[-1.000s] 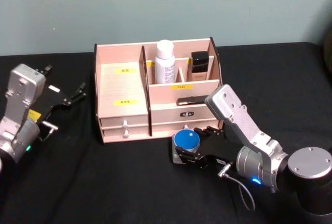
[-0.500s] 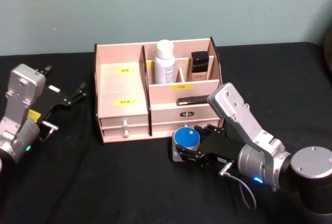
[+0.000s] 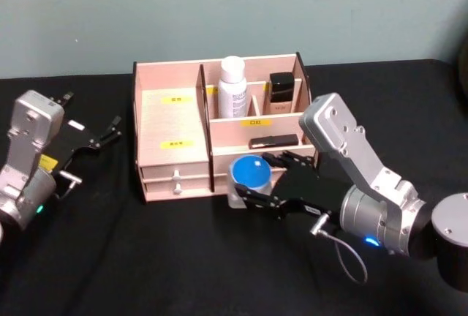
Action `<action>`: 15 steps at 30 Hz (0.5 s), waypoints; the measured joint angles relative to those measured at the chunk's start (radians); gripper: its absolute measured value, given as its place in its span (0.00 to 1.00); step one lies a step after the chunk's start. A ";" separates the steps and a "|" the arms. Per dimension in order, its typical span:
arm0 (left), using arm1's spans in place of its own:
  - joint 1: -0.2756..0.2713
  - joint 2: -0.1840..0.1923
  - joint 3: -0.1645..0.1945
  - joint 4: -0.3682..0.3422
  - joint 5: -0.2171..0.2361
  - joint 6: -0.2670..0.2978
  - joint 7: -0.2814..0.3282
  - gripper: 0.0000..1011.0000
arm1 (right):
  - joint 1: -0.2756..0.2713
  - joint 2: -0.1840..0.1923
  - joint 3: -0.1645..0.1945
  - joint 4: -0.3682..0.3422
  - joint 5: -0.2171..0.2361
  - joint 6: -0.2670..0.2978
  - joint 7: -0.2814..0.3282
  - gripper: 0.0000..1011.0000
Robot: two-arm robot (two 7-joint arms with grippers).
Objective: Pick up the facial cleanser and watermelon frost from the table and place them into the tiered storage box.
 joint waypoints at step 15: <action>0.000 0.000 0.000 0.000 0.000 0.000 0.000 1.00 | 0.127 -0.059 -0.092 0.017 0.000 -0.010 0.011 0.71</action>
